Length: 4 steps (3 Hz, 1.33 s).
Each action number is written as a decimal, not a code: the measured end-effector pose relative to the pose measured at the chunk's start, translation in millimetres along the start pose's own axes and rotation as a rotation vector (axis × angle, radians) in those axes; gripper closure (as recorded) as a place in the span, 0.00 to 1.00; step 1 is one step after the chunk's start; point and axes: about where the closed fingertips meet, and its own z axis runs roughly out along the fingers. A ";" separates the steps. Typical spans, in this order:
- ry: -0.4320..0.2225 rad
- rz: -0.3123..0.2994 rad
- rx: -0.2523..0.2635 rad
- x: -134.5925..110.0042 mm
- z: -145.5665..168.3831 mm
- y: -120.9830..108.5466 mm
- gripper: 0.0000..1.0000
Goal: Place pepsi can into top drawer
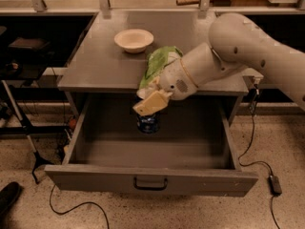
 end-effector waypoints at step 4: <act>-0.044 0.373 0.118 99.0 31.9 -92.2 1.00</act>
Offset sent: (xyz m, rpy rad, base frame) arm 0.0887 -0.0486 -0.1428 0.0092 0.2756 -0.3806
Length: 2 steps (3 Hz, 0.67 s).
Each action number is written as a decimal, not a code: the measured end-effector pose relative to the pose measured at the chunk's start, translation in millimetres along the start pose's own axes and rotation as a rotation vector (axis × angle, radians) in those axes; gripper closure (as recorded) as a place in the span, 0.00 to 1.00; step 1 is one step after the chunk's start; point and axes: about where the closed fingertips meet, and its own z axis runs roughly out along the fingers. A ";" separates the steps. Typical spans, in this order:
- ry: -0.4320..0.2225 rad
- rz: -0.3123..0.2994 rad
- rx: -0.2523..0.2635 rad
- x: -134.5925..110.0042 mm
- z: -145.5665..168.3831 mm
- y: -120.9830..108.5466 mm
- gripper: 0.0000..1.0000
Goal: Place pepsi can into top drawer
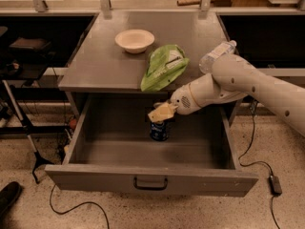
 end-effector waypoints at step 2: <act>-0.005 0.029 0.048 10.5 -13.6 10.9 1.00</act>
Offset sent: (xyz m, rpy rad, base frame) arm -0.0350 -0.0246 0.0092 -0.0314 -0.0060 -0.0804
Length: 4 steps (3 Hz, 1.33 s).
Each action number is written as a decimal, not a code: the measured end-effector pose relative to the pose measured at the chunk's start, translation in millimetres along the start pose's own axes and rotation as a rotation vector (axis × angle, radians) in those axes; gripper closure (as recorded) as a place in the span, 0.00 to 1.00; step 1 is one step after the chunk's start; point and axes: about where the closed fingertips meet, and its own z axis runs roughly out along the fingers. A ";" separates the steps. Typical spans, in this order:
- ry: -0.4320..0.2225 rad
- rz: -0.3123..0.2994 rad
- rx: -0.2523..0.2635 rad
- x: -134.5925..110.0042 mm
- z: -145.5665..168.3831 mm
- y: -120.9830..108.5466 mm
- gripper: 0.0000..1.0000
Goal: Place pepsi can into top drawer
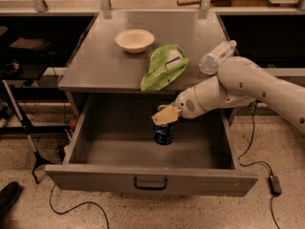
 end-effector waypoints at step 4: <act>0.011 0.089 0.070 74.1 -10.9 27.5 0.58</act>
Offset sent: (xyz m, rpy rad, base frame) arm -0.0832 -0.0435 -0.0168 -0.0309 0.0063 -0.0263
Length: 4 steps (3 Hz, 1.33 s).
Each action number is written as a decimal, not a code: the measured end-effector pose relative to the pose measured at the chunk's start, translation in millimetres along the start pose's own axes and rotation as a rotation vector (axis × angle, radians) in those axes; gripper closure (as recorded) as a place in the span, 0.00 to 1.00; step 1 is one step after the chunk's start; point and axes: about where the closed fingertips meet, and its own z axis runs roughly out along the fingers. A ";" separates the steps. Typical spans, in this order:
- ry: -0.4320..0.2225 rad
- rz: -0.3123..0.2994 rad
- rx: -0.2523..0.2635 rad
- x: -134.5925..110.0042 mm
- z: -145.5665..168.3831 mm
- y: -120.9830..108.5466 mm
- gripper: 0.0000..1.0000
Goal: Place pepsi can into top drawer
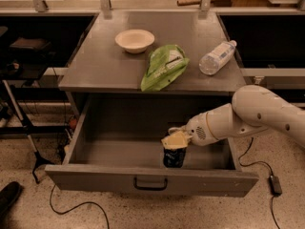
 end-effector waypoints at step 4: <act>-0.024 0.282 0.245 1.0 -11.5 -16.3 0.00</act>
Offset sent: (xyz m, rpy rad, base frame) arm 0.0037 -0.0141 0.0029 -0.0616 0.0207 -0.2628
